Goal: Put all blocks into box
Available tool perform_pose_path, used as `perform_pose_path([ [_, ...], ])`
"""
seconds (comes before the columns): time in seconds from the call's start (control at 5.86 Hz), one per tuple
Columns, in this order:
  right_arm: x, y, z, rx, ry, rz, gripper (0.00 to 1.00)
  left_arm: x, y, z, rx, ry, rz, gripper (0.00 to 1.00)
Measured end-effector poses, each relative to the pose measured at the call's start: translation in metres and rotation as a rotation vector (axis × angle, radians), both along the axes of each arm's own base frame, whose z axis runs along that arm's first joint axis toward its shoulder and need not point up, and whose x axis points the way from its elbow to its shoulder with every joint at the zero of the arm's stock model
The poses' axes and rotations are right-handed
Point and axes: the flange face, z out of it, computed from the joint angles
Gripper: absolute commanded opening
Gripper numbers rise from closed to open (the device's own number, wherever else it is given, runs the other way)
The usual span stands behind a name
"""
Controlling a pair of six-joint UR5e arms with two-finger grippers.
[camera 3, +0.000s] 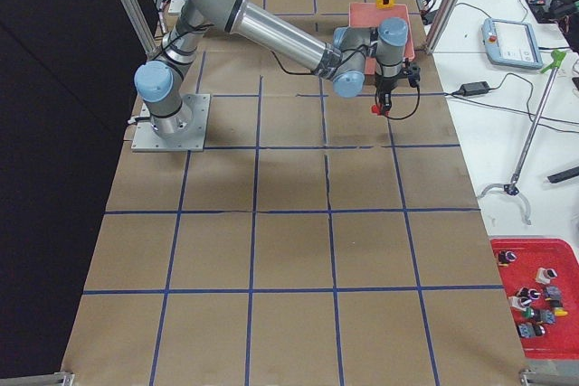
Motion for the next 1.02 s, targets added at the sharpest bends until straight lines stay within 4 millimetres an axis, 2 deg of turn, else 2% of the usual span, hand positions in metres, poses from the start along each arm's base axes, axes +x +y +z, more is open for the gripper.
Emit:
perform_pose_path([
  [0.17, 0.001, -0.002, 0.015, 0.002, 0.003, 0.059, 0.05, -0.006, 0.001, -0.006, -0.007, 0.0, -0.008, 0.99],
  [0.34, 0.006, -0.001, 0.024, 0.007, -0.021, 0.109, 0.04, -0.005, 0.002, -0.003, -0.019, -0.001, -0.013, 1.0],
  [0.51, 0.019, -0.001, 0.029, 0.0, -0.061, 0.145, 0.04, -0.002, 0.004, 0.006, -0.027, -0.005, -0.011, 1.0],
  [0.68, 0.052, -0.002, 0.034, -0.033, -0.082, 0.194, 0.05, 0.015, 0.007, 0.024, -0.026, -0.019, 0.004, 1.0],
  [0.85, 0.108, -0.004, 0.047, -0.104, -0.08, 0.268, 0.05, 0.058, 0.012, 0.049, -0.007, -0.049, 0.007, 1.0],
  [1.02, 0.171, -0.003, 0.059, -0.164, -0.092, 0.301, 0.06, 0.109, 0.028, 0.072, 0.018, -0.073, -0.01, 1.0],
])
